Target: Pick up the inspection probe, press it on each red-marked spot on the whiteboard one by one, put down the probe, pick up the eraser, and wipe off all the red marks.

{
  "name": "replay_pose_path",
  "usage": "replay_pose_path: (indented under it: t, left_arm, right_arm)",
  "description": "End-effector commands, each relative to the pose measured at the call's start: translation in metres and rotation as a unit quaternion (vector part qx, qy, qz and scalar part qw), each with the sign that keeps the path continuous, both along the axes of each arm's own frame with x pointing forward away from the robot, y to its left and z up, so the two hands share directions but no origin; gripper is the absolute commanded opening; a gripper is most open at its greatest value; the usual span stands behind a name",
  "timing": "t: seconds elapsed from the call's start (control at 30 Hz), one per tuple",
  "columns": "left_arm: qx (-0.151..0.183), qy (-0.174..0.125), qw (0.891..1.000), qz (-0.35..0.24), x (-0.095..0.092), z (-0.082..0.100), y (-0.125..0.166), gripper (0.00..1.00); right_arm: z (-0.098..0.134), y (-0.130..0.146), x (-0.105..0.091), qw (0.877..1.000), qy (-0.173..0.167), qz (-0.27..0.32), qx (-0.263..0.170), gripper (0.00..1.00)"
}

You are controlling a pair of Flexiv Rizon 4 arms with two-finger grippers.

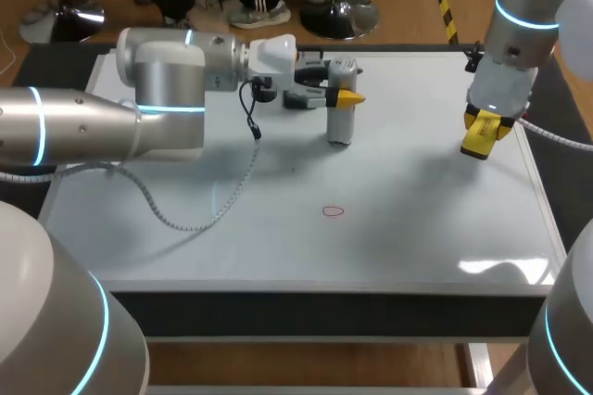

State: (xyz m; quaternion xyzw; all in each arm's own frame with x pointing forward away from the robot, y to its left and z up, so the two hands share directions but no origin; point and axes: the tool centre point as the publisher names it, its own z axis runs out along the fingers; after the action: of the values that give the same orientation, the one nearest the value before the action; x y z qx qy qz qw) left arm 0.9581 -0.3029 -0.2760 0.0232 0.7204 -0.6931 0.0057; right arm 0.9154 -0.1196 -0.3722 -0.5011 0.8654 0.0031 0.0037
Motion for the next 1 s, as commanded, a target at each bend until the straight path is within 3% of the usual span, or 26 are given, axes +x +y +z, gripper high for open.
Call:
replay_pose_path:
  t: [0.03,0.6,1.0]
  left_arm:
    - [0.011,0.0,1.0,-0.001,0.006,0.011,0.0,0.0]
    - [0.014,-0.034,0.999,-0.005,0.053,0.083,-0.017,0.0]
    - [0.003,-0.03,1.0,-0.004,0.1,0.105,-0.026,0.0]
  right_arm:
    - [0.0,-0.001,0.001,1.0,0.0,0.001,-0.001,0.0]
    - [0.0,-0.001,0.001,1.0,0.0,0.001,-0.001,0.0]
    - [0.0,-0.001,0.001,1.0,0.0,0.001,-0.001,0.0]
